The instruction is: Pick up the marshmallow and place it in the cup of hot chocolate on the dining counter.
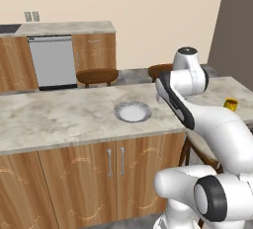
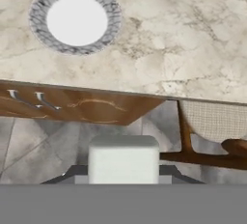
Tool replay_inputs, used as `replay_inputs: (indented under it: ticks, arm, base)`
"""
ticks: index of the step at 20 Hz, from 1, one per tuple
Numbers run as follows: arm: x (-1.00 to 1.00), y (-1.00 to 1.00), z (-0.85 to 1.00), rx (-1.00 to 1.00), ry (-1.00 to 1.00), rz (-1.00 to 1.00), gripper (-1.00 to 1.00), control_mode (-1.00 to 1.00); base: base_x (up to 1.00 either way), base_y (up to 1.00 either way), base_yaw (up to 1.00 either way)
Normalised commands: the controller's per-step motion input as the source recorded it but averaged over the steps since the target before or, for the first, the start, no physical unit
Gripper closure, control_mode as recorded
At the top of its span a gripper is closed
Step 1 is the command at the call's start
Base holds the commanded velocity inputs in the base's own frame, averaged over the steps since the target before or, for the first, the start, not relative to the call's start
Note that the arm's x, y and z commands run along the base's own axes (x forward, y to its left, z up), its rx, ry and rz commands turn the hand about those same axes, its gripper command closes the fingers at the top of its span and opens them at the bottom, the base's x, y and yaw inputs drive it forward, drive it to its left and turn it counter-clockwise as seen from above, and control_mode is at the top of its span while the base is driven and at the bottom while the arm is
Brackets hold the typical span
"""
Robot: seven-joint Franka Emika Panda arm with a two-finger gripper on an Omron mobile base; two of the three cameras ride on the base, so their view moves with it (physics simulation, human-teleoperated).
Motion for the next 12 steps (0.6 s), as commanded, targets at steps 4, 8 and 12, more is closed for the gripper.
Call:
replay_inputs:
  ticks: [4, 8, 12]
  arm:
    - [0.00, 0.00, 0.00, 0.00, 0.00, 0.00, 1.00, 1.00]
    - [0.00, 0.00, 0.00, 0.00, 0.00, 0.00, 1.00, 1.00]
    - [0.00, 0.00, 0.00, 0.00, 0.00, 0.00, 1.00, 1.00]
  base:
    - [-0.28, 0.00, 0.00]
    - [-0.78, -0.08, 0.00]
    - [-0.65, -0.26, -0.02]
